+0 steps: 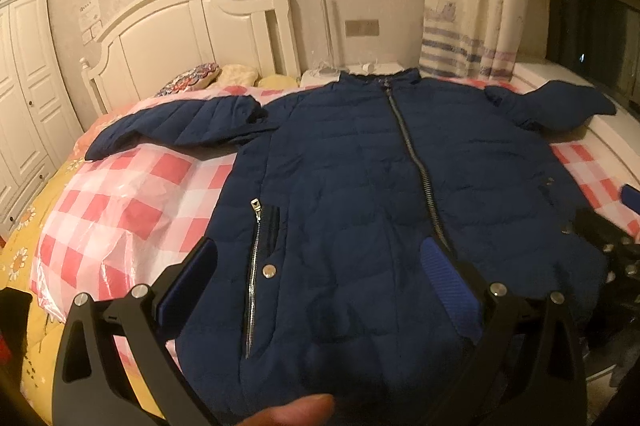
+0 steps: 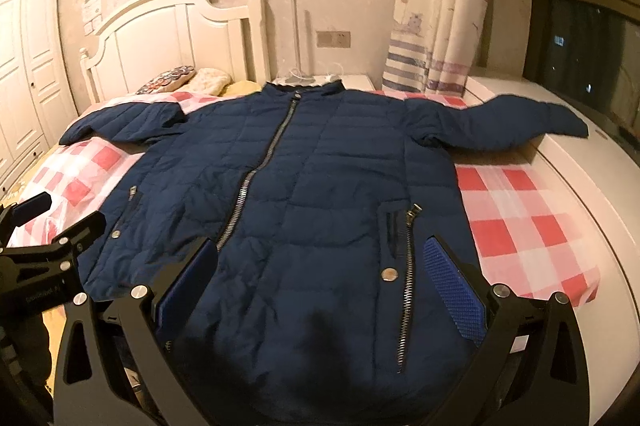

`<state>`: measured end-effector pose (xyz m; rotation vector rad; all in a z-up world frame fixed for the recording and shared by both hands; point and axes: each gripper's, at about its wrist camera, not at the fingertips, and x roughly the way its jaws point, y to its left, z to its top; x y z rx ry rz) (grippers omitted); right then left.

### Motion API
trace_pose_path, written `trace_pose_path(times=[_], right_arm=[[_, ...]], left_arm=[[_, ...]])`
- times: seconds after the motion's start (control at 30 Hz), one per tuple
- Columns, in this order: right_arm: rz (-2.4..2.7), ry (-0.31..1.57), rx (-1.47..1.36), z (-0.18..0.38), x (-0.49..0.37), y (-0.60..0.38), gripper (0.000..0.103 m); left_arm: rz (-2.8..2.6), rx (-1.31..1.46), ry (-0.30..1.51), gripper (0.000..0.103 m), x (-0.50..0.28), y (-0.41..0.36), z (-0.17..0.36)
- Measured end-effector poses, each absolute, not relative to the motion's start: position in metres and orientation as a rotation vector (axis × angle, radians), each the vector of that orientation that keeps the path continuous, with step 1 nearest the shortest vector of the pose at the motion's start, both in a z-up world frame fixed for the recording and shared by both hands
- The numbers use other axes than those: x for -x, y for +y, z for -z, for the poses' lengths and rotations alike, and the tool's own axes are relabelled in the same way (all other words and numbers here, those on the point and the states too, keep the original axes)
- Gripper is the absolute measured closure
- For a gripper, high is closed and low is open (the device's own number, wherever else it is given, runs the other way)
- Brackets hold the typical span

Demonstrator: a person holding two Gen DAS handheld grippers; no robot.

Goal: Fold large clothes
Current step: 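Grasp the sleeve cuff with the right tool and fold it across the jacket body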

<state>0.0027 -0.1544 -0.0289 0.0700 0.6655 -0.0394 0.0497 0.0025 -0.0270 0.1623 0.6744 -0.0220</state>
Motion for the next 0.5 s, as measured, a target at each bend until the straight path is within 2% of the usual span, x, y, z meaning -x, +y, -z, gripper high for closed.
trace_pose_path(times=[0.23,0.5], right_arm=[[0.152,0.753,-0.135,0.041,-0.064,-0.237,0.005],[0.367,0.859,-0.372,0.074,-0.189,-0.378,0.005]], left_arm=[[0.048,-0.27,0.83,0.002,-0.165,-0.001,0.05],[-0.061,-0.141,0.878,0.002,-0.28,0.032,0.079]])
